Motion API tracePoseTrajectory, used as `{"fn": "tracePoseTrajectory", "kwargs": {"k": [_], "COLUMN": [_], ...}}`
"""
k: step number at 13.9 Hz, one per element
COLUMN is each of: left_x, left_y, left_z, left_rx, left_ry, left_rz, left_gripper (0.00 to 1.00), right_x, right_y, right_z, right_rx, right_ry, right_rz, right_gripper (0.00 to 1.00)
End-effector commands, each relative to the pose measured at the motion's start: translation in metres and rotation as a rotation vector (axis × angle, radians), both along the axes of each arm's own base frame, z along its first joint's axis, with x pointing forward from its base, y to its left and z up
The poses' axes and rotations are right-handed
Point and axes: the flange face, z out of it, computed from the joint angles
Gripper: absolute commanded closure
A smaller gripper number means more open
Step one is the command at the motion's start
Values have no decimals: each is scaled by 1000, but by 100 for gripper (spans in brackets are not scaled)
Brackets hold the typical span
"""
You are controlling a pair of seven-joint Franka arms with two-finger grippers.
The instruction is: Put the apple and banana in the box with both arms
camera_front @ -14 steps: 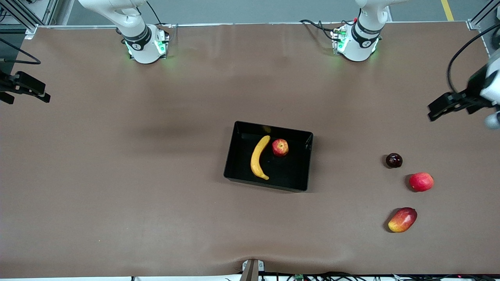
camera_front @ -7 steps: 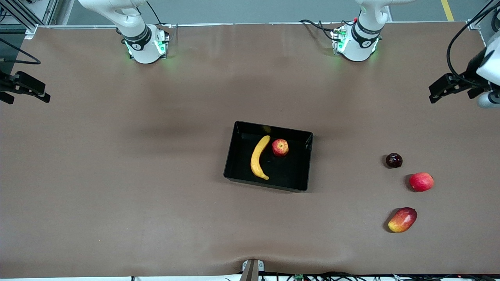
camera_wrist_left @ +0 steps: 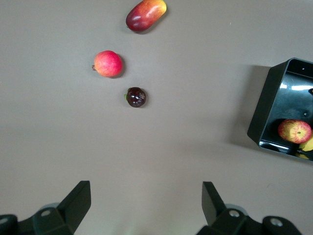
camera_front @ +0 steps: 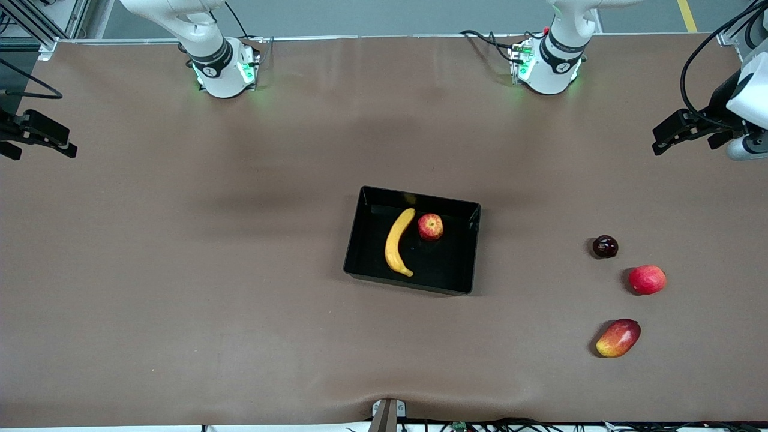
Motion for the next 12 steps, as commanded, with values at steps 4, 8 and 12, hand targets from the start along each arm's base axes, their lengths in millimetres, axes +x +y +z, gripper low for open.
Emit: {"fn": "tracePoseTrajectory", "kwargs": {"k": [4, 8, 12], "left_x": [-7, -9, -8], "left_y": [-7, -17, -17], "left_z": [9, 9, 12], "left_rx": [-19, -17, -17], "left_ry": [-23, -18, -24], "left_rz": [-40, -95, -107], "left_gripper": [0, 0, 0], "right_x": [-7, -7, -6], "right_y": [-3, -5, -4], "right_z": [6, 5, 6], "right_rx": [-1, -1, -1], "right_ry": [-12, -9, -10], "right_rz": [4, 1, 3], "right_gripper": [0, 0, 0]}}
